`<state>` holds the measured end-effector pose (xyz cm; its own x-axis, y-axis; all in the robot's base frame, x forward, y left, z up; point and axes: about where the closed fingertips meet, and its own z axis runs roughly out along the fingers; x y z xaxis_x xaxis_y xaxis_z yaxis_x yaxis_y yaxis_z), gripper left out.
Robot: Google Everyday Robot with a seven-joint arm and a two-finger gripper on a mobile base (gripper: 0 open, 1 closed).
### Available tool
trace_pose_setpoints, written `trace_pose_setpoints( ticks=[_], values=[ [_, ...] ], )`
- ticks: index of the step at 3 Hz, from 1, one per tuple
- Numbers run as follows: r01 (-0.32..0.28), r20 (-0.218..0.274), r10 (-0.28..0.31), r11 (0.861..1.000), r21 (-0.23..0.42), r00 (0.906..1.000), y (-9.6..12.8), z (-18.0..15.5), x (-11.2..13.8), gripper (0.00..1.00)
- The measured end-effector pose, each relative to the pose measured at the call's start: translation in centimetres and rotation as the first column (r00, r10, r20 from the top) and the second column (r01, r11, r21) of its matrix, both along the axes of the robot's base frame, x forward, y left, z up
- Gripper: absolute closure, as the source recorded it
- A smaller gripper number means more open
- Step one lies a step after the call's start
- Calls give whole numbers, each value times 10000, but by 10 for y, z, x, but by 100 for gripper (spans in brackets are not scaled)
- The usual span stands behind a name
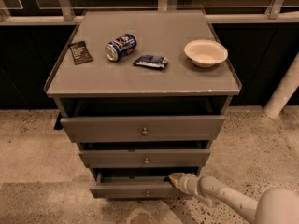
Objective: Open bottom drawer
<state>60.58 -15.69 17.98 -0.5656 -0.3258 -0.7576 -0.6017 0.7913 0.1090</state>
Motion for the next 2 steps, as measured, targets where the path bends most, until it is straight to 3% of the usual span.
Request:
trace_pose_setpoints(
  ticks=[2],
  values=[
    [-277,-1304,366,9972,693,9908,-17,-1,-53,100]
  ],
)
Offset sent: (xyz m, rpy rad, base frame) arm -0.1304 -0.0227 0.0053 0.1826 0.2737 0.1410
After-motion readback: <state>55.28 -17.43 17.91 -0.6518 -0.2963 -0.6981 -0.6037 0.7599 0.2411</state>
